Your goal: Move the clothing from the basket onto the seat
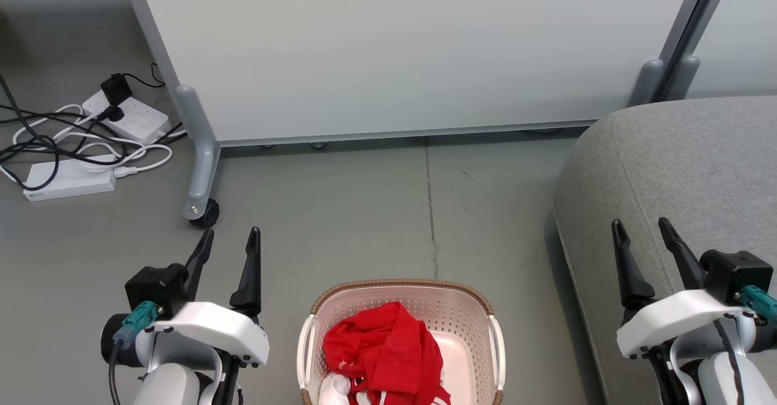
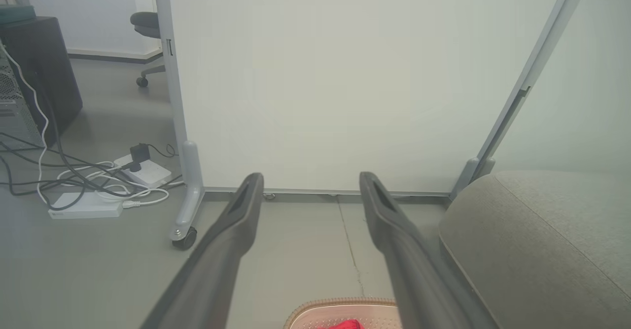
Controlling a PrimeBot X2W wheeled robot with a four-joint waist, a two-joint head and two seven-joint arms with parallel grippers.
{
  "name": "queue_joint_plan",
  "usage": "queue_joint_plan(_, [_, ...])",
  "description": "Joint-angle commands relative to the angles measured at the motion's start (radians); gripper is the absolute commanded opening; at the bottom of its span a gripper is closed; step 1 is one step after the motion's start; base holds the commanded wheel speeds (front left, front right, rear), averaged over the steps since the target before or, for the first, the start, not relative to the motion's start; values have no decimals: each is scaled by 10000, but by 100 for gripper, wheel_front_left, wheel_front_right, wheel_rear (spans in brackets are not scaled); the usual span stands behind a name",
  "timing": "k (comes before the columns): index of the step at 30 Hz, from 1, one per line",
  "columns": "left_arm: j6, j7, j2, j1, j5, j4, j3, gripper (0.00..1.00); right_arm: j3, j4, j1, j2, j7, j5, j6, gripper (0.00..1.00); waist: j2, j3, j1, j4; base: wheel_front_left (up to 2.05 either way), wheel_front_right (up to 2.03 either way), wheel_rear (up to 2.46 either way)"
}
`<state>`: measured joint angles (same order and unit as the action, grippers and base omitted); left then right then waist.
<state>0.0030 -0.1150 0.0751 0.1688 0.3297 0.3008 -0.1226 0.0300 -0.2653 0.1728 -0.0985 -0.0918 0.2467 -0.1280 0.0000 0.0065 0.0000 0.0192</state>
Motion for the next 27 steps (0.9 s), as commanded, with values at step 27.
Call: queue_joint_plan(27, [275,-18,98,-197,-896,-214,-160,100,-311,94,-332,223,-346,-754,-38,100,0,97,0,92,0,0,0])
